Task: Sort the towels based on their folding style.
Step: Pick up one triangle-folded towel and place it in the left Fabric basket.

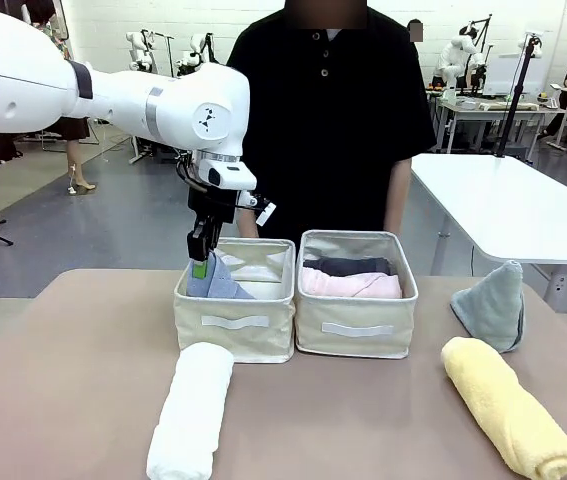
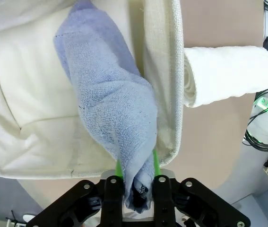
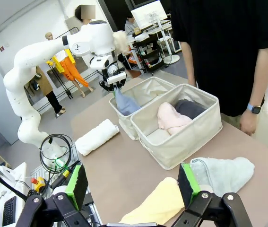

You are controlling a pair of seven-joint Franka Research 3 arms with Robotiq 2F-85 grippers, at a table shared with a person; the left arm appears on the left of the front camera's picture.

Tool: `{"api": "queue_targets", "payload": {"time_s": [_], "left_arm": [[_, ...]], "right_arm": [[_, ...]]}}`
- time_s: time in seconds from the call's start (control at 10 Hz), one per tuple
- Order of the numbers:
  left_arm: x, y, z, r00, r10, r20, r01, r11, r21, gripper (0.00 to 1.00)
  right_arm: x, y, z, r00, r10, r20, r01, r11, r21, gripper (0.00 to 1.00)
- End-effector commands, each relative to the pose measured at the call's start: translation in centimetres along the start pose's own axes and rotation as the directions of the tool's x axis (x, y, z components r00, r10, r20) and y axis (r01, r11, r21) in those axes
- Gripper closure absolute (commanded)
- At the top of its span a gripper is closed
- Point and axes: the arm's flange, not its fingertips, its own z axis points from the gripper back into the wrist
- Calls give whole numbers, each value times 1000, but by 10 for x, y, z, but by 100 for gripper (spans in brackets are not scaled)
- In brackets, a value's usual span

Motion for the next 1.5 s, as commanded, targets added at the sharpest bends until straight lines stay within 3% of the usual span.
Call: {"api": "queue_targets", "payload": {"time_s": [0.0, 0.2, 0.3, 0.4, 0.9, 1.0, 1.2, 1.4], "left_arm": [[-2, -10, 0, 1000, 4, 3, -4, 1000, 19, 0], [-2, -10, -3, 1000, 1, -1, -1, 1000, 15, 0], [-2, -10, -5, 1000, 1, 1, -1, 1000, 12, 5], [-1, -10, -4, 1000, -1, 2, 1, 1000, 11, 0], [-6, -14, 2, 1000, -9, 25, 8, 1000, 12, 0], [-7, -19, 10, 998, -25, 62, 24, 1000, 13, 0], [-35, -48, 55, 990, -75, 116, 67, 995, 69, 0], [-93, -93, 88, 990, -65, 122, 56, 995, 81, 0]], "right_arm": [[0, -1, 0, 1000, 12, 11, -13, 1000, 10, 0], [0, -1, 0, 1000, 12, 11, -13, 1000, 10, 0], [0, -1, 0, 1000, 12, 11, -13, 1000, 10, 0], [0, -1, 0, 1000, 12, 11, -13, 1000, 10, 0], [0, -1, 0, 1000, 12, 11, -13, 1000, 10, 0], [0, -1, 0, 1000, 12, 11, -13, 1000, 10, 0], [0, -1, 0, 1000, 12, 11, -13, 1000, 10, 0], [0, -1, 0, 1000, 12, 11, -13, 1000, 10, 0]]}}
